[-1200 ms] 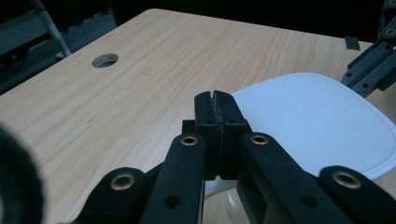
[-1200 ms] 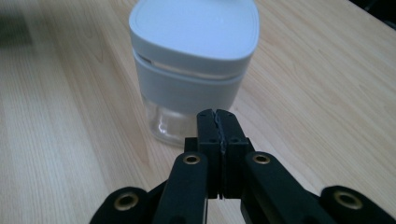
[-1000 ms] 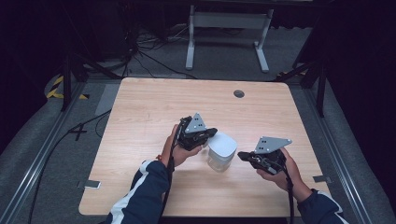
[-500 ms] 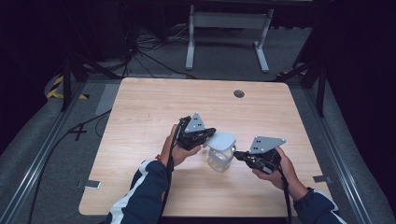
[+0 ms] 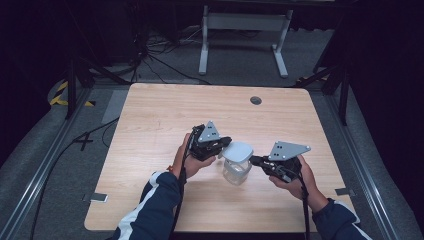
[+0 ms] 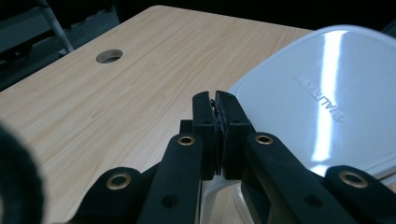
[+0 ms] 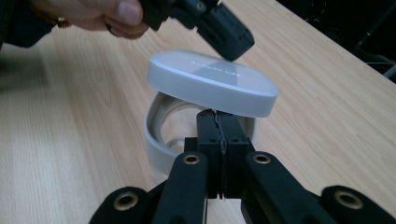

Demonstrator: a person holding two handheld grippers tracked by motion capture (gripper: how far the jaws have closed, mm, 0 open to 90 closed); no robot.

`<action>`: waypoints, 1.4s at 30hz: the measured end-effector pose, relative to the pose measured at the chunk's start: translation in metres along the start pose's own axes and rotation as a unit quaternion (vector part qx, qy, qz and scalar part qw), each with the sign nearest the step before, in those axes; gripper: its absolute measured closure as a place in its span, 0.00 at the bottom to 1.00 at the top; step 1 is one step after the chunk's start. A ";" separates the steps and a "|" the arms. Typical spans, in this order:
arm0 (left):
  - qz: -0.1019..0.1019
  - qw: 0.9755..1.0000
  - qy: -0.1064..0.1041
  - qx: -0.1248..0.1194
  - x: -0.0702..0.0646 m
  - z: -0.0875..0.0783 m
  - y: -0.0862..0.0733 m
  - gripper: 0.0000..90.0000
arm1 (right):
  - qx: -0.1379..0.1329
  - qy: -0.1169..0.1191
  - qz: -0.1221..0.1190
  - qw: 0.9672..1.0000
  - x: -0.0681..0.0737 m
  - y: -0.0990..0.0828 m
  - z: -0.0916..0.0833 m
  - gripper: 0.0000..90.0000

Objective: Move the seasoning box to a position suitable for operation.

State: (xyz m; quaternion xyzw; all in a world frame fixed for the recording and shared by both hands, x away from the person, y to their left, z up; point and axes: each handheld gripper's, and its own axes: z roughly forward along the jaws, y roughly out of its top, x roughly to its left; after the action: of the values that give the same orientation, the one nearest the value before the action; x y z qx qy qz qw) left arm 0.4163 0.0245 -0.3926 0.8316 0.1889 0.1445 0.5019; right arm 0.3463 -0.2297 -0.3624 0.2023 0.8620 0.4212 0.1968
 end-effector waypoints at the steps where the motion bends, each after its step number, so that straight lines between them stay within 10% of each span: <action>1: 0.001 1.000 -0.001 0.001 0.000 0.000 0.000 0.97 | -0.003 0.003 0.002 1.000 -0.001 0.002 0.000 1.00; 16: 0.000 1.000 0.017 0.020 0.006 -0.004 -0.009 0.93 | -0.007 0.010 -0.007 1.000 -0.002 0.025 0.012 1.00; 42: -0.004 0.993 0.060 0.101 0.012 -0.069 -0.074 0.85 | -0.013 -0.004 -0.003 1.000 -0.012 0.039 0.018 0.98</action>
State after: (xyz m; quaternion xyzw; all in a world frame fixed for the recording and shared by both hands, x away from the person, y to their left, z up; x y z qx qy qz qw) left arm 0.3844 0.1152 -0.4264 0.8672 0.2354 0.1720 0.4036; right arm 0.3729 -0.2026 -0.3389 0.1989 0.8561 0.4312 0.2041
